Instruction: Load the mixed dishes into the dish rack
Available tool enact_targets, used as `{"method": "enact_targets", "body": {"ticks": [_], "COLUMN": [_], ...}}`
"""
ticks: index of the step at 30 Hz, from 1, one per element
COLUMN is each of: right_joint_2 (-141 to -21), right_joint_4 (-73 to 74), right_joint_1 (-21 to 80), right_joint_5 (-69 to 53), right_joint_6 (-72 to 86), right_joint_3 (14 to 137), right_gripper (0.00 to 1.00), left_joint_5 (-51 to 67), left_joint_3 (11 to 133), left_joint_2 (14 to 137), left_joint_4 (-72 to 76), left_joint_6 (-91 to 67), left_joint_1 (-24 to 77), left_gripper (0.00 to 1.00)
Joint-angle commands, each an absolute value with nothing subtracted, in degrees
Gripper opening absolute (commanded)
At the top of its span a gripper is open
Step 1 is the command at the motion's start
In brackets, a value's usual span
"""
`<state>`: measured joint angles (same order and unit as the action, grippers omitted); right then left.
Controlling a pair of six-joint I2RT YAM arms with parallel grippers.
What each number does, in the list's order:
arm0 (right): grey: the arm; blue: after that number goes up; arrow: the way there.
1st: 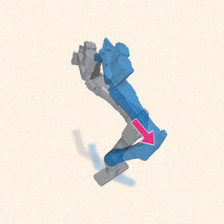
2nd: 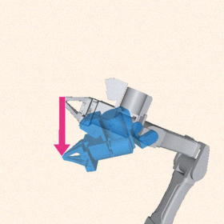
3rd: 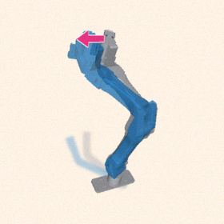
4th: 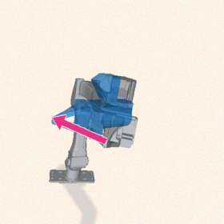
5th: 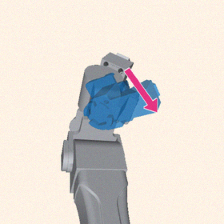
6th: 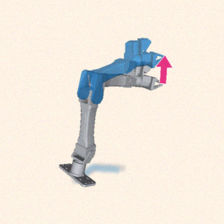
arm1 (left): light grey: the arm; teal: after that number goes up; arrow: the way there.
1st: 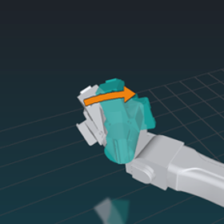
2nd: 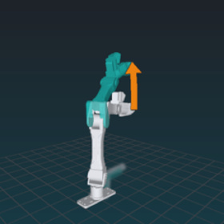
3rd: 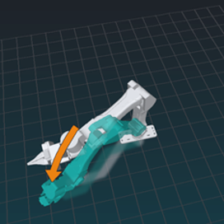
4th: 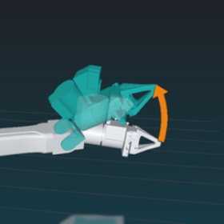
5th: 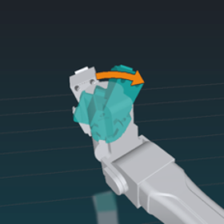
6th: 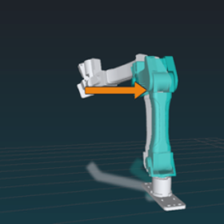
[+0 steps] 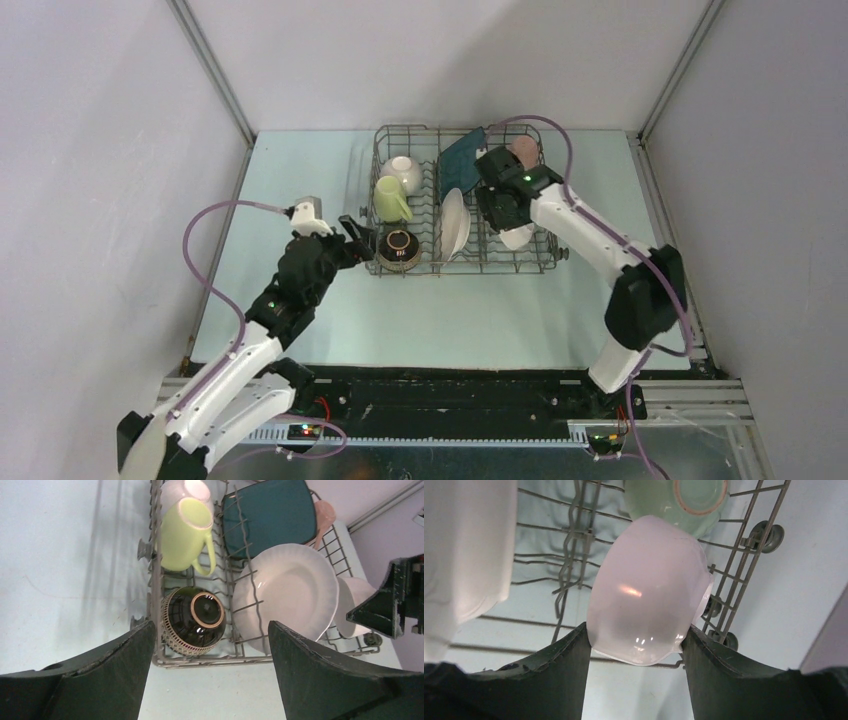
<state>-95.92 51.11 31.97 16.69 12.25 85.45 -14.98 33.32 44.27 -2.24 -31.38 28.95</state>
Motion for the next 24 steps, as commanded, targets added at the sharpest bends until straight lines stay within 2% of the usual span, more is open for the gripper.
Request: {"method": "enact_targets", "body": {"ticks": [1,12,14,16,17,18,19,20,21,22,24], "right_joint_2": [-102.5,-117.0,-118.0,-118.5,-118.4,-117.8,-117.4,-116.3,-115.7,-114.4,-112.4], "right_joint_4": [57.8,60.9,59.8,59.1,58.9,58.1,57.6,56.6,56.2,55.5,54.6], "right_joint_1": [32.9,32.6,32.5,32.5,32.6,32.7,32.7,32.9,32.9,32.8,32.5], "right_joint_5": [28.7,33.8,32.7,31.3,30.4,29.8,29.5,28.9,28.7,28.0,26.5], "right_joint_6": [11.5,12.5,12.4,12.4,12.3,12.3,12.2,12.2,12.2,12.2,12.3], "right_joint_3": [92.3,96.7,96.7,96.6,96.3,96.1,95.3,94.9,94.1,93.8,93.1], "right_gripper": [0.00,0.05,0.07,0.14,0.26,0.43,0.53,0.69,0.76,0.88,0.95], "left_joint_5": [-18.4,-19.9,-19.7,-19.0,-18.4,-18.1,-17.8,-17.6,-17.6,-17.6,-17.7], "left_joint_3": [31.1,29.5,29.5,29.0,28.7,28.5,28.3,28.2,28.0,28.0,28.0], "left_joint_2": [41.8,41.0,41.2,41.3,41.3,41.2,41.1,41.1,41.1,41.2,41.2], "left_joint_4": [-1.1,-0.9,-0.5,-0.3,1.2,1.6,2.1,2.2,2.4,2.4,2.5], "left_joint_6": [-30.0,-28.6,-28.5,-28.4,-28.3,-28.3,-28.3,-28.3,-28.2,-28.2,-28.0], "left_joint_1": [28.7,28.7,28.7,28.7,28.7,28.7,28.7,28.7,28.7,28.7,28.7], "left_gripper": [0.89,0.88,0.88,0.88,0.89,0.89,0.89,0.89,0.89,0.89,0.89]}}
